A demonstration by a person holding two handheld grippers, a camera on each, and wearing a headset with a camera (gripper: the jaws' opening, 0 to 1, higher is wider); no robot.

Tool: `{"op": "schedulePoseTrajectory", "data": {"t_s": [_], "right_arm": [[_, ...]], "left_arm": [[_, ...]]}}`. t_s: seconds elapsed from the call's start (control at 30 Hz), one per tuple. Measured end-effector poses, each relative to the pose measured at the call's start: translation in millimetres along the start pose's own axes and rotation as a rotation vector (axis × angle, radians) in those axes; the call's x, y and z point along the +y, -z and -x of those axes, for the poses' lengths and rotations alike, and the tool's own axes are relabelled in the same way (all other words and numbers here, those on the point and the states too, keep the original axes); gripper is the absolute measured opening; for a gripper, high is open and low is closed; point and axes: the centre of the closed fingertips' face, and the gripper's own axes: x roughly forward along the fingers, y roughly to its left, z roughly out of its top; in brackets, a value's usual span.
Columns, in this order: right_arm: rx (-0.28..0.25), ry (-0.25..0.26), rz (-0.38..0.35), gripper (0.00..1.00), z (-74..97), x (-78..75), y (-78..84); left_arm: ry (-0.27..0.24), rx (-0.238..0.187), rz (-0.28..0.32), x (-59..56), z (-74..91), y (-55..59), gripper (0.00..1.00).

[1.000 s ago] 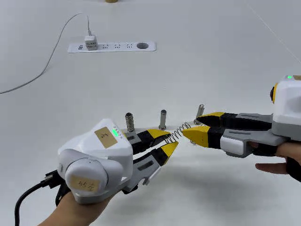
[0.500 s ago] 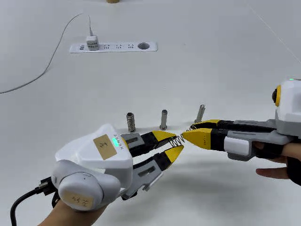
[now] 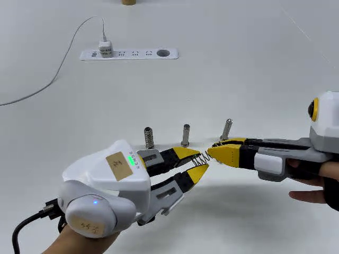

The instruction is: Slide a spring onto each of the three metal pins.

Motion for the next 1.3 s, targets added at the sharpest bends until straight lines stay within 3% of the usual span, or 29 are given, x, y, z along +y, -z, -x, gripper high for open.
{"op": "schedulePoseTrajectory", "data": {"t_s": [0.07,0.43,0.7,0.8,1.3], "right_arm": [[0.0,-0.014,0.004,0.12,-0.3,3.2,-0.3],[0.031,0.023,0.112,0.11,-2.9,1.3,2.8],[0.025,0.08,0.179,0.11,-3.0,-5.1,-5.8],[0.016,0.104,0.218,0.11,-3.5,-8.0,-12.2],[-0.03,0.21,0.366,0.11,-11.7,-24.4,-40.5]], "left_arm": [[0.0,0.009,0.003,-0.4,-0.7,1.2,0.11],[-0.018,0.044,0.045,1.4,0.2,6.4,0.12],[-0.05,0.114,0.093,5.6,1.9,20.1,0.23],[-0.071,0.144,0.165,6.5,3.9,26.9,0.29],[-0.133,0.192,0.231,13.8,11.3,38.8,0.52]]}}
